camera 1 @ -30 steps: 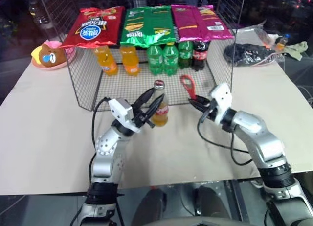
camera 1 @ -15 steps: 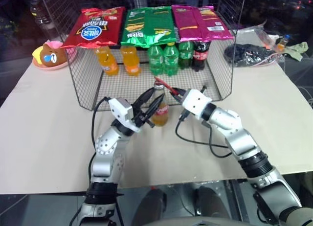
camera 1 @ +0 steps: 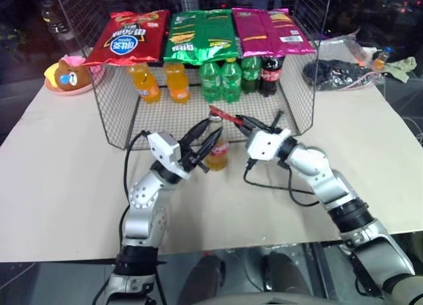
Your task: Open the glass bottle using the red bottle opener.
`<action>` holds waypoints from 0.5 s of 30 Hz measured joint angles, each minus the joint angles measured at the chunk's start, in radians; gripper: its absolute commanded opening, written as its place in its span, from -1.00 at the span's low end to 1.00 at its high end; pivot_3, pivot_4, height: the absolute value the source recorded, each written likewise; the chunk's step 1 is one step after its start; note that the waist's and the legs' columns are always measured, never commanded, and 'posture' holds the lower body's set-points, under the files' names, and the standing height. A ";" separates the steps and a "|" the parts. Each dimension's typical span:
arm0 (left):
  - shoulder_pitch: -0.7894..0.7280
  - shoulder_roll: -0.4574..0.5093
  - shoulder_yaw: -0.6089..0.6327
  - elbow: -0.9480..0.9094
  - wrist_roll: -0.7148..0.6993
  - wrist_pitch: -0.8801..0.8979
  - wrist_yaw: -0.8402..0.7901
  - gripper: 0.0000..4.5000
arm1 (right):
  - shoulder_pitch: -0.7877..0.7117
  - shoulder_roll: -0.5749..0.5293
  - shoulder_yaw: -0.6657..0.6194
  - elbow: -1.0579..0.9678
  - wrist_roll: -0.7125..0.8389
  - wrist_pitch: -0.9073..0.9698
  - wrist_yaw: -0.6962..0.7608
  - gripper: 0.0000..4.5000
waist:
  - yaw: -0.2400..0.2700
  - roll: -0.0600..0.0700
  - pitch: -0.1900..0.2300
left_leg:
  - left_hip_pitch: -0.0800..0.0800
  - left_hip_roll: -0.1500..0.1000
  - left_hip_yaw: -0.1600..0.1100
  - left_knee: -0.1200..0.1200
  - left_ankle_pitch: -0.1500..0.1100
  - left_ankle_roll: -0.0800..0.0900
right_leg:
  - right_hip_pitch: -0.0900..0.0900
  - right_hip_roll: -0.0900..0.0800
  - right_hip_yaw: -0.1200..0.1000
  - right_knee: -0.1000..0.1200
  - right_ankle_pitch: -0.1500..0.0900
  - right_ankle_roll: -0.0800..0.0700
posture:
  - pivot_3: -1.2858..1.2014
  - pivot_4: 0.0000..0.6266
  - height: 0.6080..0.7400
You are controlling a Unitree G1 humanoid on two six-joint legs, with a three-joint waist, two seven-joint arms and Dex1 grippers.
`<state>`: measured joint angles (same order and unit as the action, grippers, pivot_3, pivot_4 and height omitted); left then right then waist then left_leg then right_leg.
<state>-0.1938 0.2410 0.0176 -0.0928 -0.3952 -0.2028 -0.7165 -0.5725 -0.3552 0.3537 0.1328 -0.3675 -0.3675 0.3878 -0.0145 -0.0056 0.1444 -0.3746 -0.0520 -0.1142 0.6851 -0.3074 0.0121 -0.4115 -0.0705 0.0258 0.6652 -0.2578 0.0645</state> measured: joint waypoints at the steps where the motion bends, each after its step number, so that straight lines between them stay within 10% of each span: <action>1: 0.000 0.000 0.000 0.000 0.000 0.000 0.000 -0.51 | -0.002 -0.002 0.000 0.004 -0.011 -0.007 -0.004 -1.00 | 0.000 0.000 0.000 | 0.000 0.000 0.000 0.000 0.000 0.000 | 0.000 0.000 0.000 0.000 0.000 0.000 | 0.03 -0.52 1.00; 15: 0.000 0.004 0.002 0.002 -0.001 0.000 0.005 -0.51 | -0.081 -0.037 0.004 0.085 -0.249 -0.119 -0.202 -1.00 | 0.001 0.001 -0.001 | 0.000 0.000 0.001 0.000 0.000 0.000 | 0.000 0.000 0.001 0.000 0.000 0.000 | 0.03 -0.52 1.00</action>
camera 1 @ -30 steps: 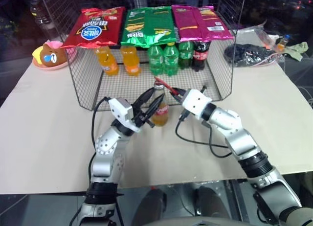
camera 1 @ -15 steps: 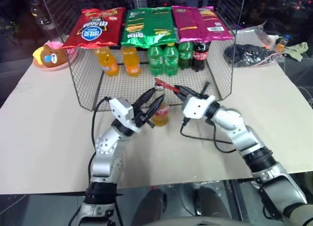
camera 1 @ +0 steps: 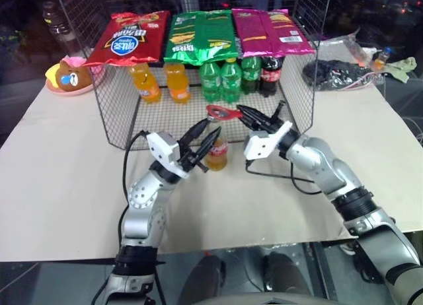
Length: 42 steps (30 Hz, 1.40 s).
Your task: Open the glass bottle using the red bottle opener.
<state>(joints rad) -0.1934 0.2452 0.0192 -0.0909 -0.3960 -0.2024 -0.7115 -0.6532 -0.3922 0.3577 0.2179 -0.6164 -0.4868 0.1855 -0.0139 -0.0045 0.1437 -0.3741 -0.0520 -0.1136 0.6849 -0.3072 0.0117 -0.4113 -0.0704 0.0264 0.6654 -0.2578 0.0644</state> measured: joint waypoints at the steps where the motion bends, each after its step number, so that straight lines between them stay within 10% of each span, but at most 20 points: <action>1: 0.000 0.000 0.000 0.000 0.000 0.000 0.000 -0.51 | -0.004 -0.003 0.000 0.003 -0.010 -0.006 -0.007 -1.00 | 0.000 0.000 0.000 | 0.000 0.000 0.000 0.000 0.000 0.000 | 0.000 0.000 0.000 0.000 0.000 0.000 | 0.03 -0.52 1.00; 27: 0.001 0.004 -0.017 -0.017 0.001 0.016 0.018 -0.51 | -0.148 -0.052 -0.063 0.074 0.009 -0.086 -0.087 -1.00 | -0.003 0.000 0.000 | 0.000 0.001 0.001 -0.002 0.000 0.000 | 0.000 0.000 0.001 -0.001 0.000 0.000 | 0.03 -0.52 1.00; 42: 0.017 0.005 -0.016 -0.047 -0.002 0.043 0.020 -0.51 | 0.125 0.198 -0.164 -0.192 0.742 0.658 0.316 -1.00 | 0.000 0.001 0.000 | 0.000 0.001 0.000 -0.003 0.000 0.000 | 0.000 0.000 0.001 -0.002 0.000 0.000 | 0.03 -0.52 1.00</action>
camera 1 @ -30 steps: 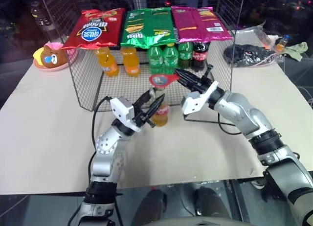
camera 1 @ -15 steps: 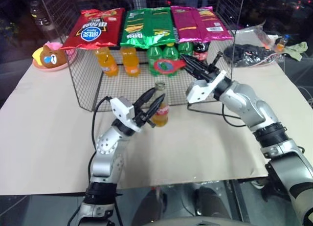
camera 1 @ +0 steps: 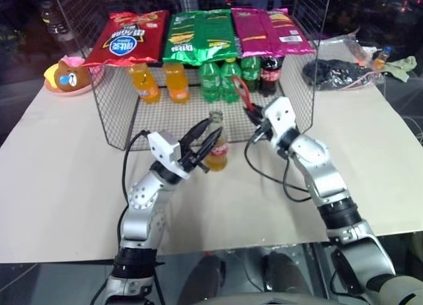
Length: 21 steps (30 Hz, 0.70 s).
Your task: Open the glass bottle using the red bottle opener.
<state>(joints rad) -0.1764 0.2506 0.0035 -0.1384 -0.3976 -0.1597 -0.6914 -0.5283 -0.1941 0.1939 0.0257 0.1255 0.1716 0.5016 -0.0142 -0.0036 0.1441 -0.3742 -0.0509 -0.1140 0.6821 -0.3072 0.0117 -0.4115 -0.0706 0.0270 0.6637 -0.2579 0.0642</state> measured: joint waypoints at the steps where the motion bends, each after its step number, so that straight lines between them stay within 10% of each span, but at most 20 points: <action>1: 0.001 0.000 0.000 -0.001 0.000 0.000 0.000 -0.51 | 0.013 0.000 0.006 -0.031 0.020 0.048 0.016 -1.00 | 0.000 0.000 0.000 | 0.000 0.000 0.000 0.000 0.000 0.000 | 0.000 0.000 0.000 0.000 0.000 0.000 | 0.03 -0.52 1.00; 2: 0.001 0.000 0.000 -0.001 0.001 0.001 0.001 -0.06 | 0.020 0.000 0.009 -0.056 0.031 0.086 0.023 -1.00 | 0.000 0.000 0.000 | 0.000 0.000 0.000 0.000 0.000 0.000 | 0.000 0.000 0.000 0.000 0.000 0.000 | 0.03 -0.52 1.00; 6: 0.032 0.001 -0.008 0.037 0.017 0.028 0.002 0.57 | 0.023 -0.001 0.012 -0.104 0.036 0.133 0.029 -1.00 | -0.001 0.000 0.000 | -0.001 0.000 0.000 0.000 0.000 0.000 | -0.001 0.000 -0.001 0.000 0.000 0.000 | 0.03 -0.52 1.00; 21: 0.082 0.029 -0.011 0.018 0.024 0.049 -0.005 0.57 | 0.069 -0.042 -0.004 -0.146 0.059 0.342 0.019 -1.00 | -0.001 0.001 0.001 | -0.005 0.000 -0.001 -0.001 0.000 0.000 | -0.004 0.000 -0.001 -0.001 0.000 0.000 | 0.03 -0.52 1.00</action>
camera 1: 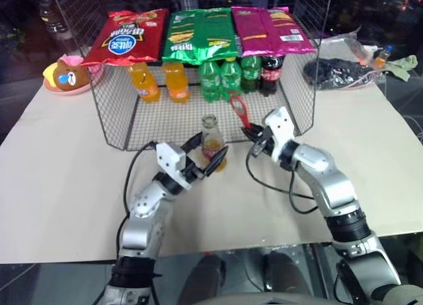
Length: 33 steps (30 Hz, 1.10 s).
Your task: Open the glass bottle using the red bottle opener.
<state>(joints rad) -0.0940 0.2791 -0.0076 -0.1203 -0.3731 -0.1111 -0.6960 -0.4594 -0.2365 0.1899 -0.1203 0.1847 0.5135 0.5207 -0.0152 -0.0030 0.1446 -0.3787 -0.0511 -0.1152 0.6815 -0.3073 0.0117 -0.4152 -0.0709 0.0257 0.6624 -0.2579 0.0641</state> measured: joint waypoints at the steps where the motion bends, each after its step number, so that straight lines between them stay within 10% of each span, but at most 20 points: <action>1: 0.006 0.008 -0.001 -0.004 0.005 0.000 -0.001 0.57 | 0.011 -0.009 -0.005 -0.014 0.012 0.066 -0.003 -1.00 | 0.000 0.000 0.000 | 0.000 0.000 0.000 0.000 0.000 0.000 | 0.000 0.000 0.000 0.000 0.000 0.000 | 0.03 -0.52 1.00; 10: 0.097 0.053 0.003 -0.049 0.016 0.008 -0.009 0.57 | 0.108 -0.103 -0.061 -0.164 0.167 0.451 0.021 -1.00 | 0.001 0.001 0.000 | 0.000 0.000 0.000 -0.001 0.000 0.000 | 0.000 -0.001 0.000 -0.001 0.000 0.000 | 0.03 -0.52 1.00; 20: 0.216 0.093 0.034 -0.107 0.011 0.031 -0.018 0.59 | 0.176 -0.170 -0.118 -0.270 0.295 0.547 0.059 0.94 | 0.003 0.001 0.000 | 0.000 0.000 0.000 -0.002 0.000 0.000 | 0.000 -0.001 0.000 -0.001 0.000 0.000 | 0.03 -0.52 1.00; 33: 0.451 0.177 0.158 -0.150 0.076 0.128 0.090 0.59 | 0.522 -0.327 -0.323 -0.176 0.263 -0.044 0.315 0.99 | 0.004 0.001 0.001 | 0.004 0.001 0.001 -0.004 -0.003 0.005 | 0.004 0.000 0.000 -0.003 0.000 0.000 | 0.03 -0.52 1.00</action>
<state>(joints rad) 0.3568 0.4566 0.1502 -0.2701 -0.2974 0.0167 -0.6058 0.0622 -0.5634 -0.1333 -0.2966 0.4481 0.4695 0.8354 -0.0108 -0.0024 0.1453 -0.3749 -0.0503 -0.1144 0.6771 -0.3100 0.0164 -0.4112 -0.0712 0.0252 0.6592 -0.2581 0.0643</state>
